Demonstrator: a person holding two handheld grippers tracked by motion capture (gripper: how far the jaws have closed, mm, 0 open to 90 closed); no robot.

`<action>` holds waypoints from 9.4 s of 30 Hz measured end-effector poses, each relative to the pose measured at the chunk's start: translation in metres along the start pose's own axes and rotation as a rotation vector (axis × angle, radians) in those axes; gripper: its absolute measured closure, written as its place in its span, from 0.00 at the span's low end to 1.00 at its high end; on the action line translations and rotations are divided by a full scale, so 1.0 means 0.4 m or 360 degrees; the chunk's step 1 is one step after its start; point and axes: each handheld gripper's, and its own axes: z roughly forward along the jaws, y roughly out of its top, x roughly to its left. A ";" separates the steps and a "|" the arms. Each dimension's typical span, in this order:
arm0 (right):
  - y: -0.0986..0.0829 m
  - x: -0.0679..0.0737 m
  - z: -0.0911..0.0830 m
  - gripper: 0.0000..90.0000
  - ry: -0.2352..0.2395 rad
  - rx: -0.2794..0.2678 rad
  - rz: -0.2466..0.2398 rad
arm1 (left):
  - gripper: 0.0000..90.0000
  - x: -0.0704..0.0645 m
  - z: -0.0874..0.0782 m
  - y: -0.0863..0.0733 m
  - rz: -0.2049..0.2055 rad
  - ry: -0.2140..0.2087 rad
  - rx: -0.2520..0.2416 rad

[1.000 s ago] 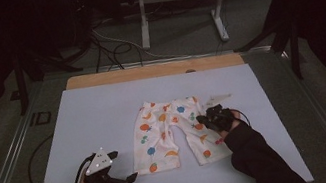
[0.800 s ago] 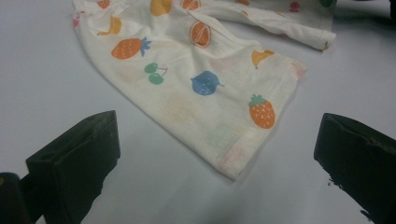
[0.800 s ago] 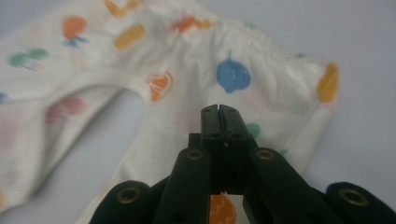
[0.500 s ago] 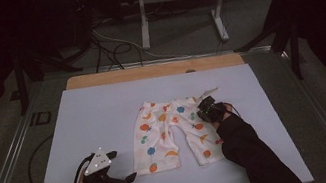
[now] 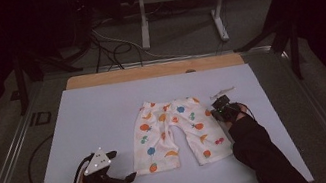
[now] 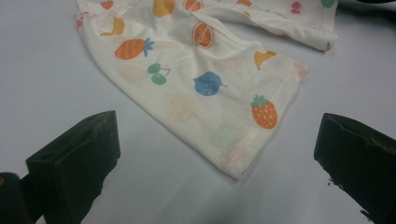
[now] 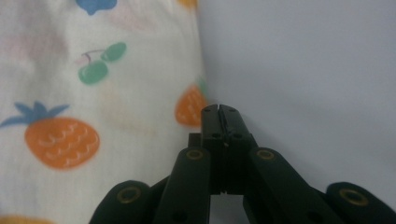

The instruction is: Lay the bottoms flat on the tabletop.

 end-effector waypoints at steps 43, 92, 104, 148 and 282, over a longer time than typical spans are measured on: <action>-0.145 0.245 -0.148 0.87 0.0558 -0.0014 -0.0327 | 0.01 0.000 -0.005 0.002 0.0002 0.0002 -0.0016; -0.096 0.324 -0.179 0.34 0.0781 -0.0261 -0.0353 | 0.01 -0.006 -0.003 0.006 0.0009 -0.0016 -0.0014; -0.066 0.246 -0.206 0.16 0.0755 -0.0443 -0.0335 | 0.02 0.007 0.023 0.070 0.0009 -0.0094 -0.0030; 0.160 -0.013 -0.032 0.21 0.0452 -0.0450 0.0052 | 0.04 0.247 0.276 0.262 -0.0170 0.0106 0.0174; 0.072 0.086 -0.063 0.12 0.0485 -0.0355 -0.0224 | 0.00 0.125 0.170 0.216 0.0056 -0.0114 0.0131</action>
